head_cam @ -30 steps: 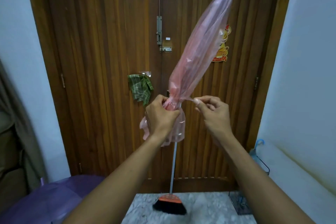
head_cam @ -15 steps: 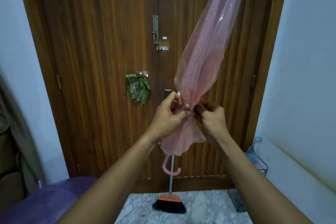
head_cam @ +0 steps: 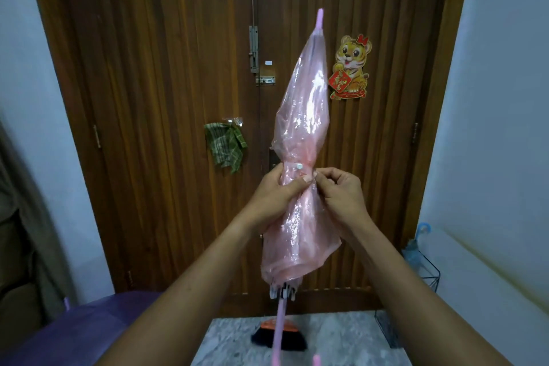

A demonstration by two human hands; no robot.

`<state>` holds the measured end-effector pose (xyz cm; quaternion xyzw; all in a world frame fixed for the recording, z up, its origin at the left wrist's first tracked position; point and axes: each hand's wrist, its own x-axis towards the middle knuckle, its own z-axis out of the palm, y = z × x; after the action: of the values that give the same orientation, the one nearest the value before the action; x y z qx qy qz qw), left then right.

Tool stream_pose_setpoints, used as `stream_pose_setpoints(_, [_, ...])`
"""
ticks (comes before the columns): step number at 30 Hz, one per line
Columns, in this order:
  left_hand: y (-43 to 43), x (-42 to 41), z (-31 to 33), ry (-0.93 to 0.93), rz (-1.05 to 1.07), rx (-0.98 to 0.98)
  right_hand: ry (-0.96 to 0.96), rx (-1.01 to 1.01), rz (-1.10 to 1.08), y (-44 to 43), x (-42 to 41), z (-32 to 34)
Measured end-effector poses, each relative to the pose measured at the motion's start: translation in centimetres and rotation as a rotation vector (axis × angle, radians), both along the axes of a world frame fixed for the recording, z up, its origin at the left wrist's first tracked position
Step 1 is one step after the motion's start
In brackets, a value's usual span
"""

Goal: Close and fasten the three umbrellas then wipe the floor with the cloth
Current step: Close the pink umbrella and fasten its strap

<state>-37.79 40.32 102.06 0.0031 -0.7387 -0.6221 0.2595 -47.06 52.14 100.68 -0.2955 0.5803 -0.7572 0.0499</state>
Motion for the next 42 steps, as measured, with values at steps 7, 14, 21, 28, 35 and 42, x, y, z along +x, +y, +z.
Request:
stream_pose_setpoints(7, [-1.2, 0.6, 0.3, 0.075, 0.092, 0.043, -0.111, -0.092, -0.076, -0.2, -0.3, 1.1])
stream_pose_setpoints(14, [-1.0, 1.8, 0.5, 0.151, -0.129, 0.262, -0.437, -0.207, 0.210, -0.8, -0.3, 0.6])
stream_pose_setpoints(21, [-1.1, 2.0, 1.9, 0.181, -0.213, 0.327, -0.343, 0.064, 0.134, -2.5, 0.6, -1.4])
stream_pose_setpoints(28, [-2.4, 2.4, -0.1, 0.195, 0.169, 0.243, -0.242, -0.267, 0.095, -1.6, 0.2, 0.2])
stream_pose_setpoints(35, [-1.5, 0.8, -0.3, 0.189, 0.450, -0.062, 0.145, -0.150, -0.134, -0.7, 2.3, 2.4])
stream_pose_setpoints(42, [1.2, 0.3, 0.3, 0.228, 0.725, -0.381, 0.316, 0.058, -0.265, -1.0, 3.0, 3.1])
